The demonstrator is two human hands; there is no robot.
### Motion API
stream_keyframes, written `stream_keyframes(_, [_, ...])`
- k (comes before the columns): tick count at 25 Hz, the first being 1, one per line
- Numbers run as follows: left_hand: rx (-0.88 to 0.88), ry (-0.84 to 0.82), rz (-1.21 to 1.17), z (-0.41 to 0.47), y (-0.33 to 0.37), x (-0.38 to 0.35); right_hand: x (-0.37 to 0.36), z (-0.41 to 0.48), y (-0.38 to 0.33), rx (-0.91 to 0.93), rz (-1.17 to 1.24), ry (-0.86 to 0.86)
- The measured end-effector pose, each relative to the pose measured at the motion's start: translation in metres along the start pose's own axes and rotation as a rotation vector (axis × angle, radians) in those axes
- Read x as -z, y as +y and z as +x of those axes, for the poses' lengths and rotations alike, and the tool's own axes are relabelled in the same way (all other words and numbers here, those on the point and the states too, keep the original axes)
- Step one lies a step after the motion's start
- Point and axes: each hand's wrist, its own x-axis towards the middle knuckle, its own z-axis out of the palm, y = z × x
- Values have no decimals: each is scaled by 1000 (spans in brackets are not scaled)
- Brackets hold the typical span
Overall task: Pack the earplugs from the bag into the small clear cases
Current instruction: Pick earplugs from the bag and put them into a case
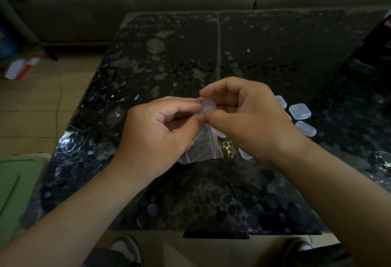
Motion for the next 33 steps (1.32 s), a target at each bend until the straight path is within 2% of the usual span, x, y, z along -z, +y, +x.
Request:
stream_keyframes(7, [31, 34, 39, 0, 2, 0, -1, -1, 0, -12, 36, 0])
stream_keyframes(13, [118, 179, 50, 5, 6, 6, -5, -4, -4, 20, 77, -71])
stream_keyframes(17, [298, 248, -89, 11, 1, 10, -7, -7, -7, 12, -112, -61])
stream_keyframes(19, [384, 200, -161, 13, 1, 11, -8, -8, -5, -23, -193, -24])
stream_keyframes(22, [398, 65, -144, 11, 5, 11, -9, -7, -7, -38, -124, 20])
stream_keyframes(25, [389, 152, -49, 19, -4, 22, -5, -3, -7, -70, -48, 87])
stream_keyframes(28, [485, 165, 17, 29, -18, 41, 5, 3, 4, -72, -271, 146])
stream_keyframes(33, [559, 3, 246, 28, -34, 48, -3, 4, 14, -157, -436, 80])
